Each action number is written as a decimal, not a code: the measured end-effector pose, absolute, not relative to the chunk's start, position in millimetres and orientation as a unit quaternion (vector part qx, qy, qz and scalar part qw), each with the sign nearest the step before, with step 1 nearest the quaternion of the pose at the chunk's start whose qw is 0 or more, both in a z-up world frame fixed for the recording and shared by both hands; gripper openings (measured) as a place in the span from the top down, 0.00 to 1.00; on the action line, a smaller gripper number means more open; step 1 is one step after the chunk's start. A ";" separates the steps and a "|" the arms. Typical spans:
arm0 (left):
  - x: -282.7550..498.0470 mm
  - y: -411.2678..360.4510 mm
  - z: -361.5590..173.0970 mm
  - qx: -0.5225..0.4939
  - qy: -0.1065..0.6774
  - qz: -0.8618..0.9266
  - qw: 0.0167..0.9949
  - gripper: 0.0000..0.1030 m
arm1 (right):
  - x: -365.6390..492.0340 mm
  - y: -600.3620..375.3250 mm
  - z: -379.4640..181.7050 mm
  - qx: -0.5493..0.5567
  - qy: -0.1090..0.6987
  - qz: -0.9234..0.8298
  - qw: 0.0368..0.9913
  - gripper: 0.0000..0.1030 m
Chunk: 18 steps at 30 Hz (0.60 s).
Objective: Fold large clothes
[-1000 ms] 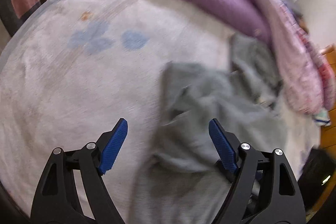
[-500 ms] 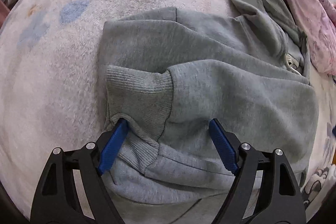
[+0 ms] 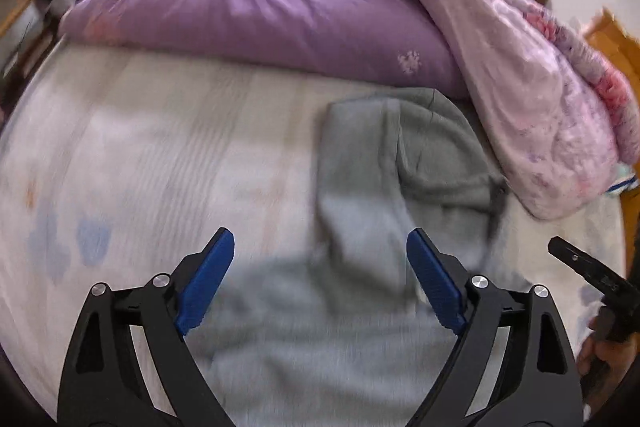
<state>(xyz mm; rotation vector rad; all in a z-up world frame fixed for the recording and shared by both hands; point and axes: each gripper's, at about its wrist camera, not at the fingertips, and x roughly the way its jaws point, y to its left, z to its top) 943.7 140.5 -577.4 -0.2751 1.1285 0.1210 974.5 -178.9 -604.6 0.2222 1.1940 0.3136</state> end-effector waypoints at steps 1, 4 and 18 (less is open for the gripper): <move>962.4 139.0 -586.8 -0.123 0.549 0.059 0.825 0.14 | 982.8 -176.6 -607.3 0.102 0.559 0.144 0.810 0.38; 995.6 133.9 -602.1 -0.118 0.555 0.068 0.821 0.14 | 1011.9 -171.2 -618.8 0.096 0.561 0.130 0.812 0.35; 1091.9 153.0 -656.0 -0.128 0.558 0.074 0.817 0.14 | 1100.1 -155.0 -668.0 0.108 0.556 0.170 0.807 0.35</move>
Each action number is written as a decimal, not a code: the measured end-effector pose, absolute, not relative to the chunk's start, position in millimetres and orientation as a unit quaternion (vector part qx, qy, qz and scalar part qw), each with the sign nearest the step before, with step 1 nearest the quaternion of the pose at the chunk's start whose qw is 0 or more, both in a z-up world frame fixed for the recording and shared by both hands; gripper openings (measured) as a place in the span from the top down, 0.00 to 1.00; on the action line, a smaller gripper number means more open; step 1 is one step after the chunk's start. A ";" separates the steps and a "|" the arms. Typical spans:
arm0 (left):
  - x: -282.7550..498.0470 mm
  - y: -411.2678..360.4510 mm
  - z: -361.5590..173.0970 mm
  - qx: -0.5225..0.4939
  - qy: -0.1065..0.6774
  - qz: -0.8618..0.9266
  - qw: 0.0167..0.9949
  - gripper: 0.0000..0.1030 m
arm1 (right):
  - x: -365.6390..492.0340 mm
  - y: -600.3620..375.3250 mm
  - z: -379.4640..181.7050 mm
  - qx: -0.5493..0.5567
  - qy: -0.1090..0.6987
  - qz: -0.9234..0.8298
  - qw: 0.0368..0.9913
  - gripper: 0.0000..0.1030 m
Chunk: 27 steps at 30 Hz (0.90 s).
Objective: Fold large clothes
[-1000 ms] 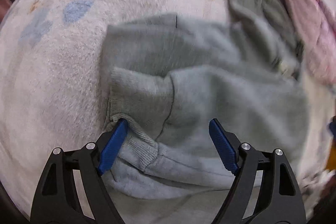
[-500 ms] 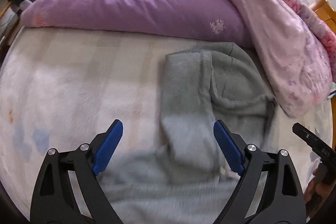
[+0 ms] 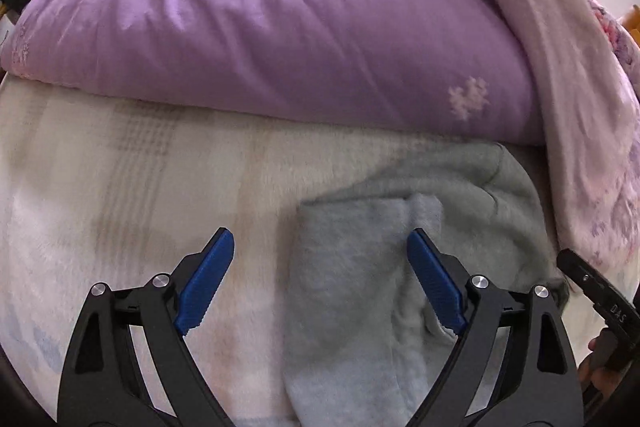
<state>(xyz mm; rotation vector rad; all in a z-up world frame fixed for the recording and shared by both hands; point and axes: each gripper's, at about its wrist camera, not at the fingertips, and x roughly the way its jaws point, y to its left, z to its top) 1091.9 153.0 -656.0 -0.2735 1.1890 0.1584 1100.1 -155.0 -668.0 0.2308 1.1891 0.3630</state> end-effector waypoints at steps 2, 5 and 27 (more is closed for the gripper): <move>1095.3 155.0 -655.4 -0.122 0.551 0.075 0.822 0.14 | 1106.6 -145.6 -669.4 0.109 0.558 0.189 0.801 0.35; 1106.4 158.4 -662.0 -0.129 0.559 0.069 0.816 0.14 | 1114.7 -128.4 -672.6 0.083 0.560 0.198 0.800 0.35; 1007.0 149.9 -606.5 -0.110 0.487 -0.002 0.866 0.90 | 1030.3 -131.0 -599.0 0.122 0.472 0.265 0.832 0.96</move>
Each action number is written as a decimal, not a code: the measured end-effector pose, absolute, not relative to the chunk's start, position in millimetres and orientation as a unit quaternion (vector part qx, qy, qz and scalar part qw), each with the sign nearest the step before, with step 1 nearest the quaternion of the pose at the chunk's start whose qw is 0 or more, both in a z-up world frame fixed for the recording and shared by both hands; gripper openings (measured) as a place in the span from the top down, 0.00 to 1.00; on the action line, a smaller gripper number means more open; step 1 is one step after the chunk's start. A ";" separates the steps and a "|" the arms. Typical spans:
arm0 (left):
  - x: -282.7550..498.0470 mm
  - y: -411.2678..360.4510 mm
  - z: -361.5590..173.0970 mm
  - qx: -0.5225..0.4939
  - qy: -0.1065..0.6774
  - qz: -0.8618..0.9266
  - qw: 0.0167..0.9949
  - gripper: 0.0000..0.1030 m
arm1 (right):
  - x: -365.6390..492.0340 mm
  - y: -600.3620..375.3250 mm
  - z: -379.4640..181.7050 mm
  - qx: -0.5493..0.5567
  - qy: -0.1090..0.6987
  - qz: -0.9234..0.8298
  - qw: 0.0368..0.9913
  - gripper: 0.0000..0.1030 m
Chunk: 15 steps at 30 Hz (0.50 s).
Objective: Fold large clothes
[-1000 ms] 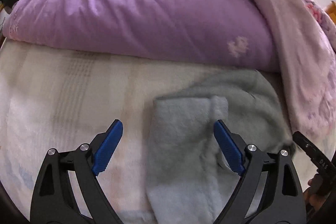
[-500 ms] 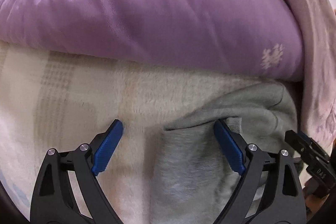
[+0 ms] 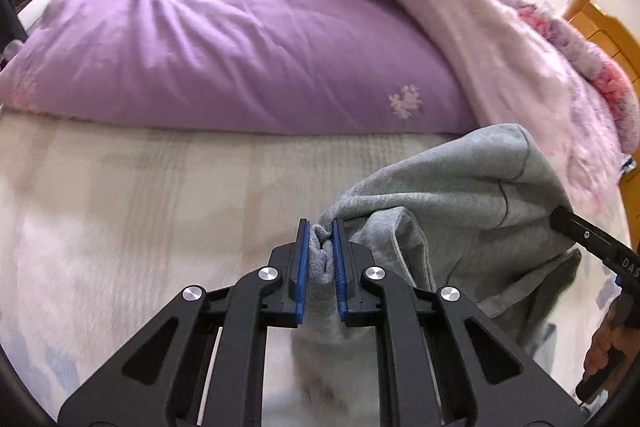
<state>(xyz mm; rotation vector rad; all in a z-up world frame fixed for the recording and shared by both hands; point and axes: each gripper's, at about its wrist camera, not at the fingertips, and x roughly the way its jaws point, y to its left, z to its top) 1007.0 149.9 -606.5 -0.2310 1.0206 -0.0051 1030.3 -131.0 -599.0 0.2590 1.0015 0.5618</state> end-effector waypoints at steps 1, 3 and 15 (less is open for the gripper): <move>995.6 153.2 -601.6 -0.116 0.482 -0.005 0.868 0.90 | 1020.1 -130.5 -593.5 0.119 0.470 0.269 0.832 0.96; 964.4 150.8 -590.4 -0.112 0.471 -0.004 0.875 0.90 | 995.4 -133.5 -581.3 0.112 0.466 0.276 0.833 0.96; 774.9 138.5 -579.1 -0.162 0.500 0.038 0.850 1.00 | 813.6 -152.3 -569.0 0.092 0.510 0.279 0.808 0.96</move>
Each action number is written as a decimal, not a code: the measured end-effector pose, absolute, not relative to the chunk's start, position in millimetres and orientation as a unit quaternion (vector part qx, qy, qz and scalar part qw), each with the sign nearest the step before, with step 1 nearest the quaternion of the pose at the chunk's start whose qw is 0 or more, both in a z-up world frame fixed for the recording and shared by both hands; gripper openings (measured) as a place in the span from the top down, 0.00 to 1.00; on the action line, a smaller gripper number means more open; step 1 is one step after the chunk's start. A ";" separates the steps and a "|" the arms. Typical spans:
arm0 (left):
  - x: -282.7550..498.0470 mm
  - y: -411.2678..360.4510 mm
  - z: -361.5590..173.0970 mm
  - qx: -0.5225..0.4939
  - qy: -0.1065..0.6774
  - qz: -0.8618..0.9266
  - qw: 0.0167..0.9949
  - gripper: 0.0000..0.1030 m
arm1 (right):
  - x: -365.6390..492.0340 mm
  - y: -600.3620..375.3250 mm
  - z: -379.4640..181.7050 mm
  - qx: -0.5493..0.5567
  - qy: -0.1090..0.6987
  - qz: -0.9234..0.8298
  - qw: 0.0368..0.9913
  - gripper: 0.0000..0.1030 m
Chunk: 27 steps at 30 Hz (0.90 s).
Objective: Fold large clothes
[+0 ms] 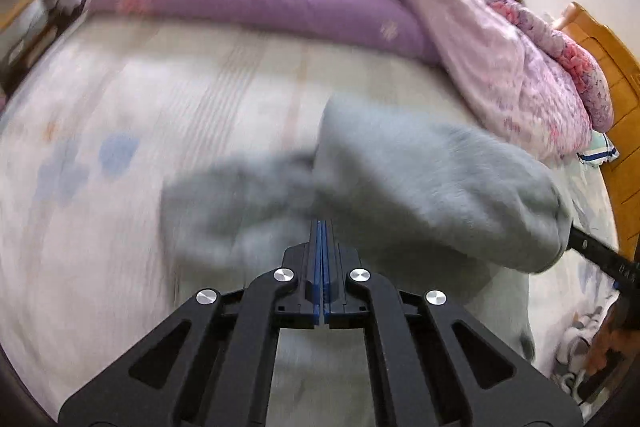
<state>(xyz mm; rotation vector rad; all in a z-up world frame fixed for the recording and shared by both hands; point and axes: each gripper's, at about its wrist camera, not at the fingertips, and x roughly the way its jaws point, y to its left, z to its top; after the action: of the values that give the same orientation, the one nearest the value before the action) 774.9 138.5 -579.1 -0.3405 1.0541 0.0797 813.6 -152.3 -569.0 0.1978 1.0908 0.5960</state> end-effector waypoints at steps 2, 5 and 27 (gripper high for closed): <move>756.7 141.0 -588.9 -0.189 0.514 0.038 0.835 1.00 | 789.6 -157.6 -580.4 0.111 0.527 0.270 0.798 0.96; 739.3 138.8 -601.3 -0.249 0.535 0.017 0.807 0.99 | 767.5 -160.7 -602.9 0.099 0.547 0.246 0.794 0.96; 714.4 66.6 -660.0 -0.383 0.542 0.004 0.748 0.92 | 740.8 -159.0 -640.8 0.103 0.572 0.232 0.780 0.96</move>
<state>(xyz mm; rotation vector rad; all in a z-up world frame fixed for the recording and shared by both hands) 714.4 66.6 -660.0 -0.8386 1.1842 0.0093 740.8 -159.0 -640.8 0.2234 1.2357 0.5004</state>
